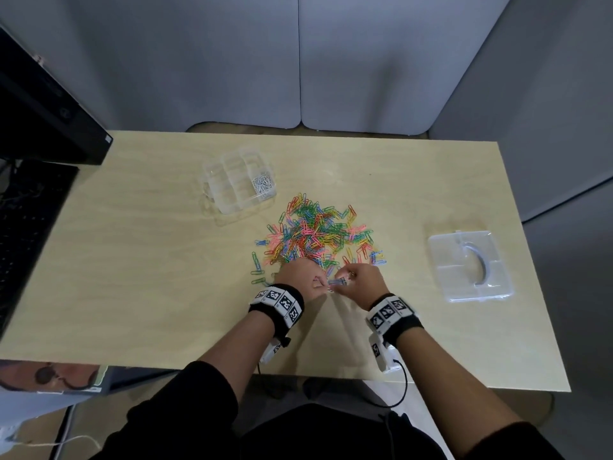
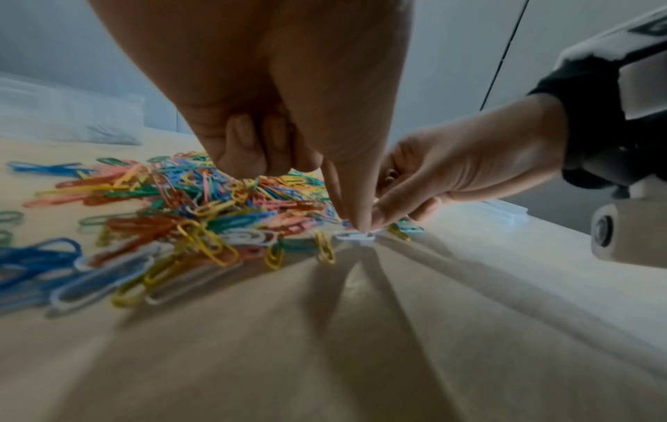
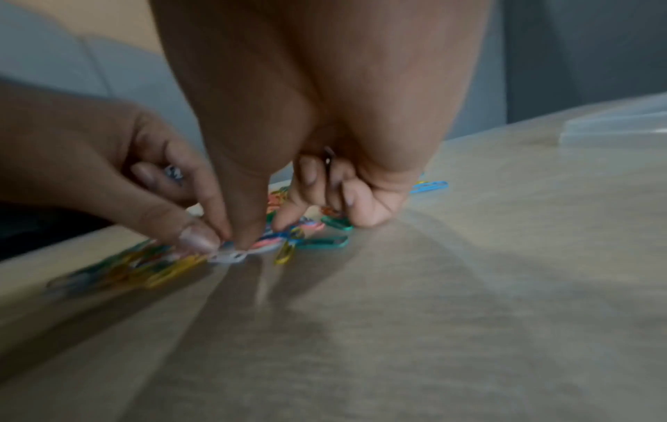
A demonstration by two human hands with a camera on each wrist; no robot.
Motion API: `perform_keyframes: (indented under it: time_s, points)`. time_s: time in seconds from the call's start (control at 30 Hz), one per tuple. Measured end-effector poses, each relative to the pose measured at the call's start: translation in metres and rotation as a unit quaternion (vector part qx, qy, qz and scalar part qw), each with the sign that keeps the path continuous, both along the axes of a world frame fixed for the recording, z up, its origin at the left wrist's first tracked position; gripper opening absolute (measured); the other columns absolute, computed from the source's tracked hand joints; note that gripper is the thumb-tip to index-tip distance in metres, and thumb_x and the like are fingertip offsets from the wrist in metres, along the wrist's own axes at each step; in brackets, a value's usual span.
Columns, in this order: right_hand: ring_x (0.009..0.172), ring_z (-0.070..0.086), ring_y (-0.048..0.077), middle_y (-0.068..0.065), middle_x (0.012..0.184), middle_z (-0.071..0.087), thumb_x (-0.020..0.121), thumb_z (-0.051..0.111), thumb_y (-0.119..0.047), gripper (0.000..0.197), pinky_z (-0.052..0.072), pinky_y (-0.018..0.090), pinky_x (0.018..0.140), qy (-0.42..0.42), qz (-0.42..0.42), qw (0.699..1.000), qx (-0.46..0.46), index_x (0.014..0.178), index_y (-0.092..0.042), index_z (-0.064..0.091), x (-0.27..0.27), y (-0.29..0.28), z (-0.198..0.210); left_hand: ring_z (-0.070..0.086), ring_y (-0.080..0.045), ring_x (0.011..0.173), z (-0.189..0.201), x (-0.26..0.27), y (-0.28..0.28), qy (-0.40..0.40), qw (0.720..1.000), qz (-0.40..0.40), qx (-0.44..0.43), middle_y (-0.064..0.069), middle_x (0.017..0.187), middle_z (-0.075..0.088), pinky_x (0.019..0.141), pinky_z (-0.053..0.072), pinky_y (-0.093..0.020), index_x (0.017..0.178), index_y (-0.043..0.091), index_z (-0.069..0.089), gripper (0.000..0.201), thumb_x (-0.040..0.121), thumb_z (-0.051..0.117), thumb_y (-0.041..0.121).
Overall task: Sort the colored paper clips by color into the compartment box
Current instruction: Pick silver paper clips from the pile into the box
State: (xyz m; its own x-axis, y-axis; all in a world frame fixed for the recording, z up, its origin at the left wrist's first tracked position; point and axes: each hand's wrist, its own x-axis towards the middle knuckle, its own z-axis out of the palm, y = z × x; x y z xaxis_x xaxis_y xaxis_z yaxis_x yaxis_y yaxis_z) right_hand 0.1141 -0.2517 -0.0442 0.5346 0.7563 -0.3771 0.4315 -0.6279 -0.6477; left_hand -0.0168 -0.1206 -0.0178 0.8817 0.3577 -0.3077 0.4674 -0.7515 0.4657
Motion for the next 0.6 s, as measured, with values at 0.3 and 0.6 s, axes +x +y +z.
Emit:
perform_keyframes:
  time_s: [0.3, 0.6]
  points:
    - [0.059, 0.048, -0.001, -0.012, 0.067, 0.059, 0.084, 0.076, -0.033, 0.017, 0.036, 0.015, 0.056, 0.032, -0.059, 0.997, 0.035, 0.078, -0.018, 0.072, 0.014, -0.006, 0.001, 0.064, -0.014, 0.084, -0.012, 0.008, -0.003, 0.035, 0.999, 0.006, -0.024, 0.005, 0.093, 0.071, 0.075, 0.049, -0.023, 0.094, 0.017, 0.074, 0.019, 0.09, 0.066, 0.033]
    - [0.07, 0.054, 0.008, -0.009, 0.079, 0.065, 0.08, 0.077, -0.03, 0.009, 0.041, 0.025, 0.067, -0.05, 0.022, 0.998, 0.01, 0.085, -0.022, 0.076, 0.001, -0.012, 0.002, 0.04, -0.02, 0.053, -0.011, -0.003, -0.006, -0.01, 0.989, 0.122, -0.083, -0.002, 0.062, 0.046, 0.05, 0.031, -0.033, 0.083, 0.012, 0.043, 0.02, 0.099, 0.04, 0.024]
